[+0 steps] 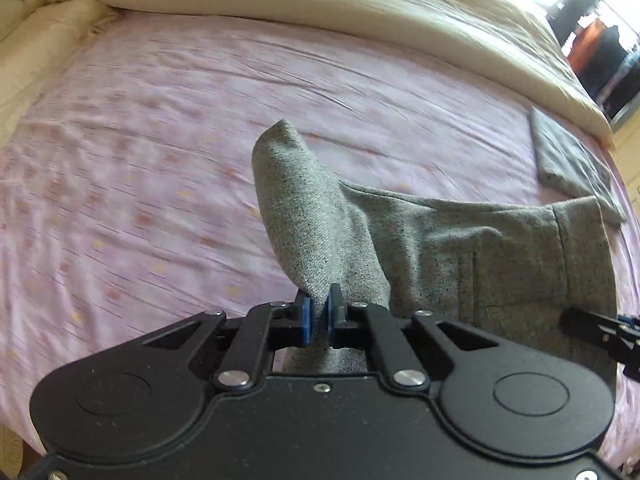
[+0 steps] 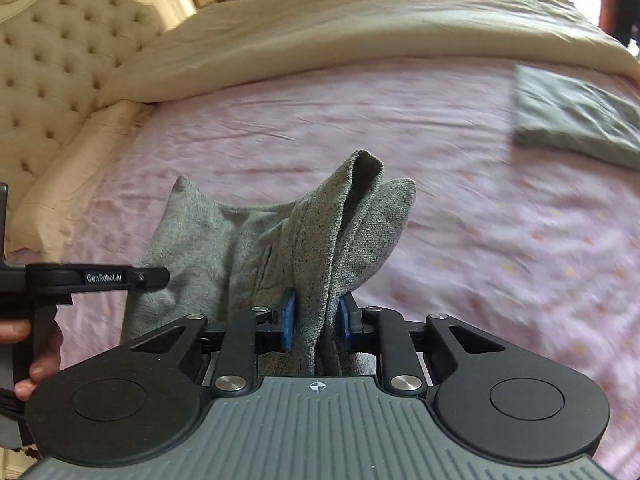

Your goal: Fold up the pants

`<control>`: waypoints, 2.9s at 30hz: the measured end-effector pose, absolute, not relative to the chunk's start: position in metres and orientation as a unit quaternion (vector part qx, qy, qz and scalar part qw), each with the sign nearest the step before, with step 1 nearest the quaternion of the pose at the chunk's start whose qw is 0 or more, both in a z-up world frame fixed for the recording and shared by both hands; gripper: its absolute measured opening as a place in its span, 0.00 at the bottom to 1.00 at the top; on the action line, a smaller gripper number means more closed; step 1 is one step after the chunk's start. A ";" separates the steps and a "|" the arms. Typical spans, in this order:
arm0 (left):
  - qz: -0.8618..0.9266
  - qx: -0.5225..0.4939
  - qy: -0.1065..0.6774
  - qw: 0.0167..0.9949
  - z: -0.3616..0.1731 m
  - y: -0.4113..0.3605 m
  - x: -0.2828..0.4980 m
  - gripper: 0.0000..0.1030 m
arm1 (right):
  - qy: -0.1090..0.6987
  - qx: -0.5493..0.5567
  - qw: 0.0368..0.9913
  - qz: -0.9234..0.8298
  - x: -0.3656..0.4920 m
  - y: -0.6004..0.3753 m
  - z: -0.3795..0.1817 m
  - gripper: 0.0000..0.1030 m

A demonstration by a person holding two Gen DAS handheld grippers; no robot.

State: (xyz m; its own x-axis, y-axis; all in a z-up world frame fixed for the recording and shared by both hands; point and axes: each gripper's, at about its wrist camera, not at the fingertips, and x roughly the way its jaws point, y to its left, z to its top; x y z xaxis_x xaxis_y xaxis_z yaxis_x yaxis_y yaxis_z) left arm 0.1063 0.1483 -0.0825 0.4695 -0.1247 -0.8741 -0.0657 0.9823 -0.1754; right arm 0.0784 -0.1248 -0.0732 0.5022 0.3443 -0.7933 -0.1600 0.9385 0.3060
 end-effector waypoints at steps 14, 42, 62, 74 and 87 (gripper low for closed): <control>0.160 -0.099 0.524 0.831 -0.107 0.340 0.177 0.21 | 0.485 -0.040 0.870 0.076 0.213 0.069 -0.116 0.28; 0.152 -0.093 0.511 0.841 -0.031 0.247 0.067 0.61 | 0.421 -0.019 0.894 0.155 0.087 0.070 -0.024 0.28; 0.170 -0.067 0.490 0.852 -0.011 0.207 0.031 0.62 | 0.407 -0.001 0.897 0.174 0.063 0.043 -0.009 0.28; 0.181 -0.069 0.487 0.852 -0.008 0.205 0.023 0.62 | 0.399 -0.004 0.899 0.183 0.056 0.043 -0.004 0.28; 0.180 -0.054 0.490 0.851 -0.005 0.196 0.023 0.62 | 0.394 0.002 0.900 0.185 0.057 0.038 -0.001 0.28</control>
